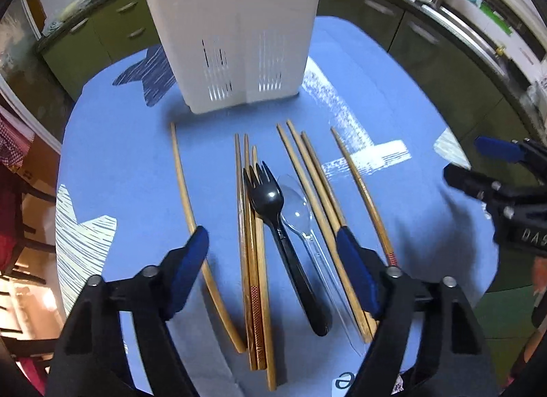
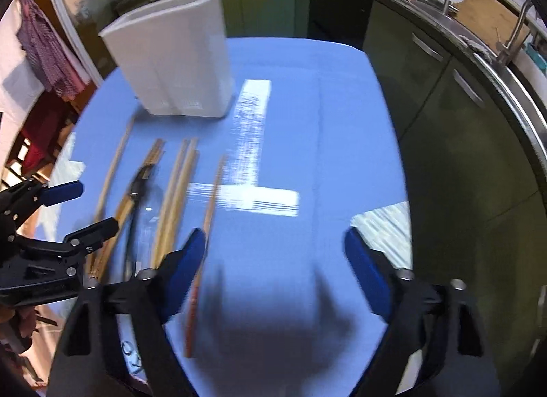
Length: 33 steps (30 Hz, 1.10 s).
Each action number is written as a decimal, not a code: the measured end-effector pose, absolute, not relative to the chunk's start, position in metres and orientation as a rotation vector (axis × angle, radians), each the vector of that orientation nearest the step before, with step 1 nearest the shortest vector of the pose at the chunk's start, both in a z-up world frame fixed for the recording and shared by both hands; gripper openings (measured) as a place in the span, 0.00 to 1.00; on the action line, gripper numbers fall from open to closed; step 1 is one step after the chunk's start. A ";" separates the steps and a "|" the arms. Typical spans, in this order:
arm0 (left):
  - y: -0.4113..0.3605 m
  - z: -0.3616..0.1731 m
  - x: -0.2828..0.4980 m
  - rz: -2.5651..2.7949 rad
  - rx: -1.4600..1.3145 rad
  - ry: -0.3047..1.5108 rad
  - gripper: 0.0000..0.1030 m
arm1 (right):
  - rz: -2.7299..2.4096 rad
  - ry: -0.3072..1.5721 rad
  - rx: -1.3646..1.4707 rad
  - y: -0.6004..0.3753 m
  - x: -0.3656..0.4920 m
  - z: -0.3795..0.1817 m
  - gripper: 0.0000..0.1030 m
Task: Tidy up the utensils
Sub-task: 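Lower the left gripper onto the black plastic fork and close it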
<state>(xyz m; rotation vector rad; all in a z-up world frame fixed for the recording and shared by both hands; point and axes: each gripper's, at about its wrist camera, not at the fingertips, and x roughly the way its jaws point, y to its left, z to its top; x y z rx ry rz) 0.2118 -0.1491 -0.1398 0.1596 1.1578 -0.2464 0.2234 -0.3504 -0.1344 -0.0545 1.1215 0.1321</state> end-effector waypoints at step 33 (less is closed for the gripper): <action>-0.153 -0.176 0.239 -0.159 0.046 1.375 0.26 | 0.177 1.131 -0.060 -0.364 0.220 -0.138 0.74</action>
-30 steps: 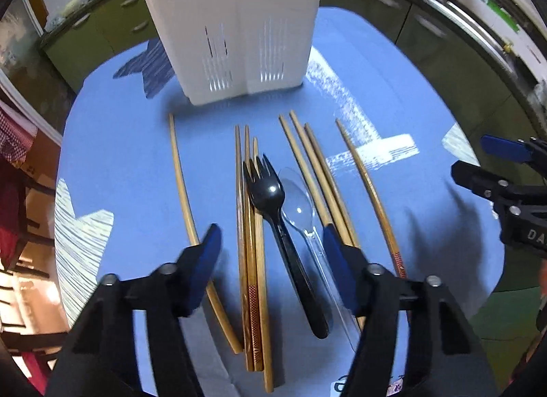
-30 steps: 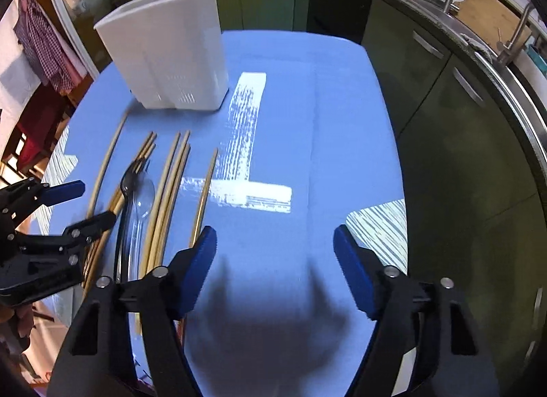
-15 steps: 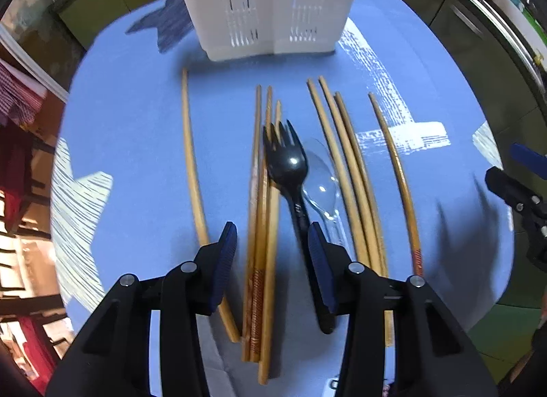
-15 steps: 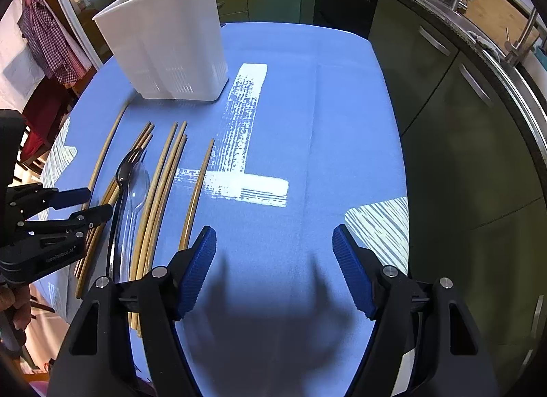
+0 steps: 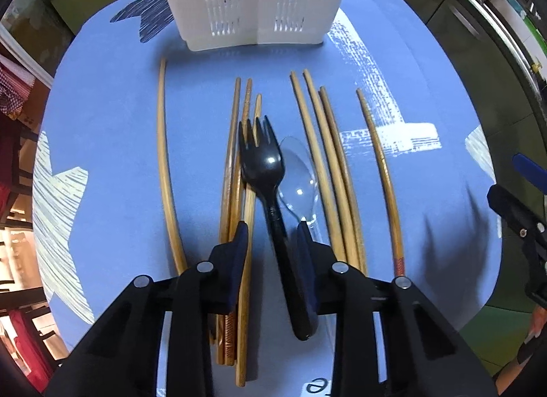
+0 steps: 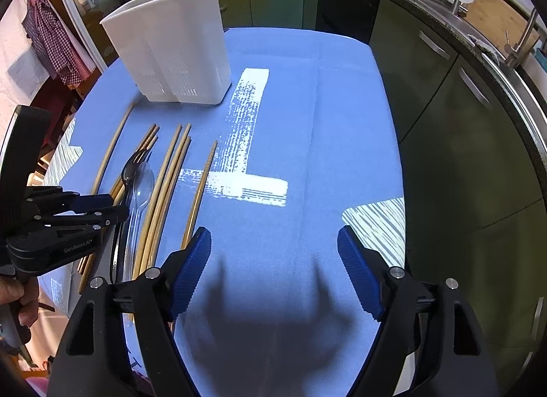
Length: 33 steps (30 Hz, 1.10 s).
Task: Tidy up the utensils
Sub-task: 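Lower the left gripper onto the black plastic fork and close it, then lift the black fork with the left gripper while the right gripper grasps the clear spoon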
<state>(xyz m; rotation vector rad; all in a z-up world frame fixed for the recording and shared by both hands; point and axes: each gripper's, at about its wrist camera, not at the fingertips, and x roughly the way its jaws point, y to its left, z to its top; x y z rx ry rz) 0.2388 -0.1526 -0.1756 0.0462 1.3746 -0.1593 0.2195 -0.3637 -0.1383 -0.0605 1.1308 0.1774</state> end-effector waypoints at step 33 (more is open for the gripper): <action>-0.187 -0.191 0.277 -0.162 0.052 1.419 0.12 | 0.185 1.146 -0.073 -0.366 0.217 -0.143 0.78</action>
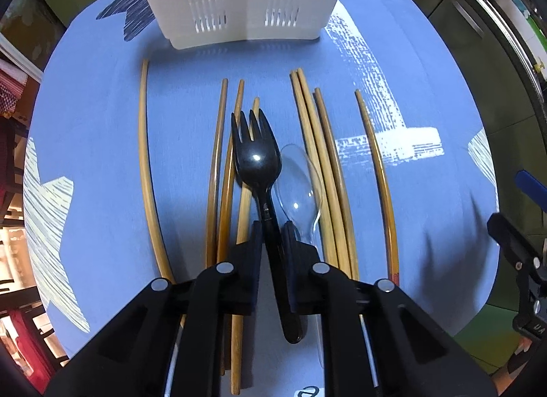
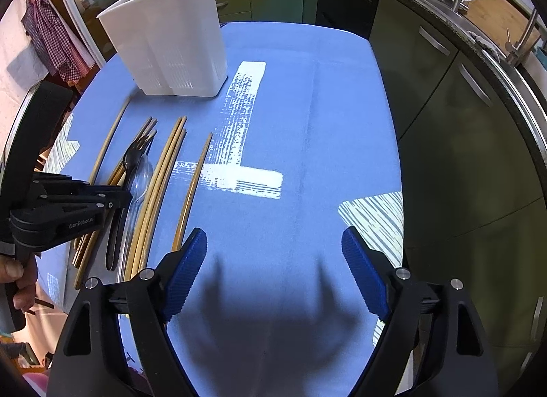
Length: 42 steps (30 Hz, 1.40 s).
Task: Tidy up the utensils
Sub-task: 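Lift the black fork with the left gripper while the right gripper grasps the clear spoon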
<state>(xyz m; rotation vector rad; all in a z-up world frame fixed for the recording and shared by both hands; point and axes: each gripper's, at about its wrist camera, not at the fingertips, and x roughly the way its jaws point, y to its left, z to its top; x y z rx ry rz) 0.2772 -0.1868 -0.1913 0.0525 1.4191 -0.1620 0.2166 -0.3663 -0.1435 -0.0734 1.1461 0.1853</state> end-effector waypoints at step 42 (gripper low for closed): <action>-0.042 -0.098 0.218 -0.189 -0.051 0.984 0.09 | 0.321 1.432 -0.125 -0.207 0.245 -0.184 0.19</action>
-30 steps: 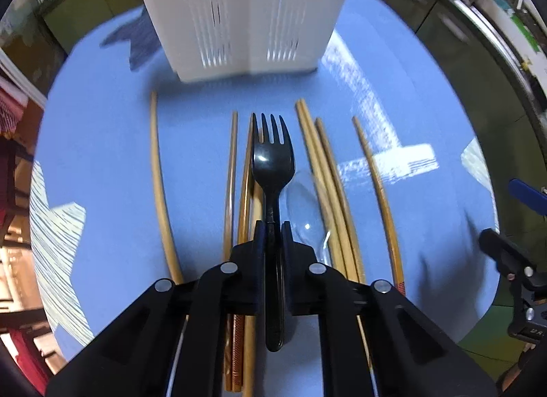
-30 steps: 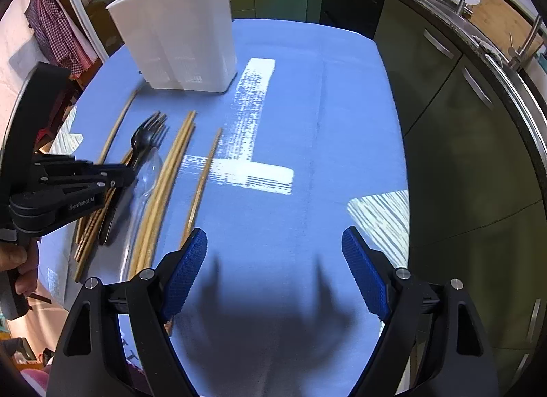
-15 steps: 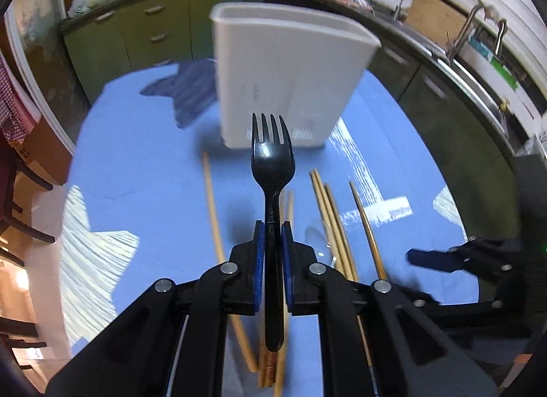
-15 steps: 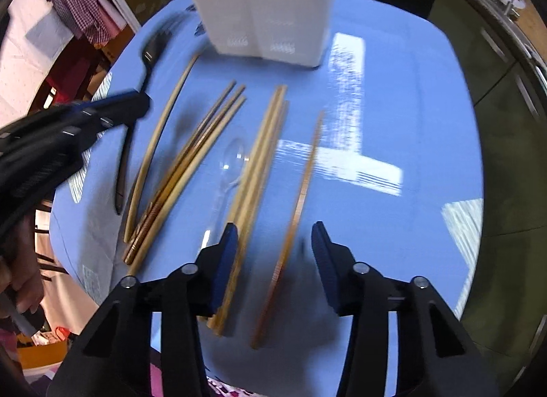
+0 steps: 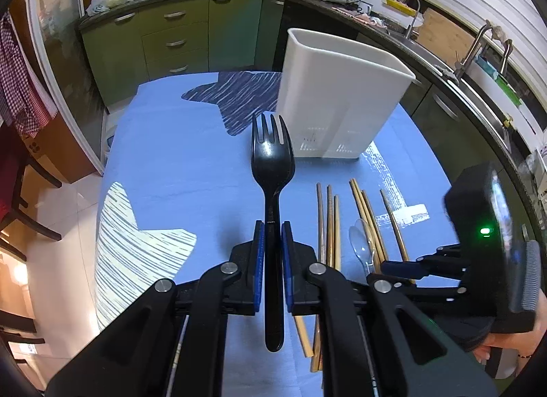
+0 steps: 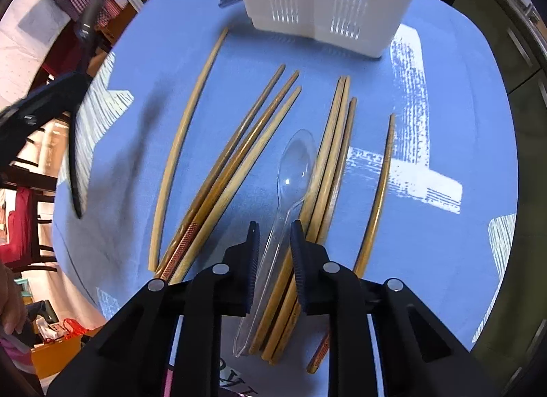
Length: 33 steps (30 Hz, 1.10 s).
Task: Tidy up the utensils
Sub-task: 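Lift the black fork with the left gripper while the right gripper grasps the clear spoon, then drop the fork into the white holder with the left gripper while the right carries the spoon over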
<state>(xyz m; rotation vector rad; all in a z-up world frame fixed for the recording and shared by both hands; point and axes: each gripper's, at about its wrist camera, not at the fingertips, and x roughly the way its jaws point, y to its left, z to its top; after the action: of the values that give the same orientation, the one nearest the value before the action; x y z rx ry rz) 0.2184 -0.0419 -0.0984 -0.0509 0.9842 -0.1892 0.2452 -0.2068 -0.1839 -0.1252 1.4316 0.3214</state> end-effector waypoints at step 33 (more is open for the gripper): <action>-0.101 0.028 0.324 -0.298 -0.099 0.453 0.09 | 0.406 1.048 0.230 -0.324 0.202 -0.113 0.09</action>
<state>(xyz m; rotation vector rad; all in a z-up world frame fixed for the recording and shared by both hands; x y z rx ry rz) 0.3235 -0.1008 0.0280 -0.0990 0.4528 -0.2982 0.2017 -0.3241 -0.1134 0.2299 1.0478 0.4061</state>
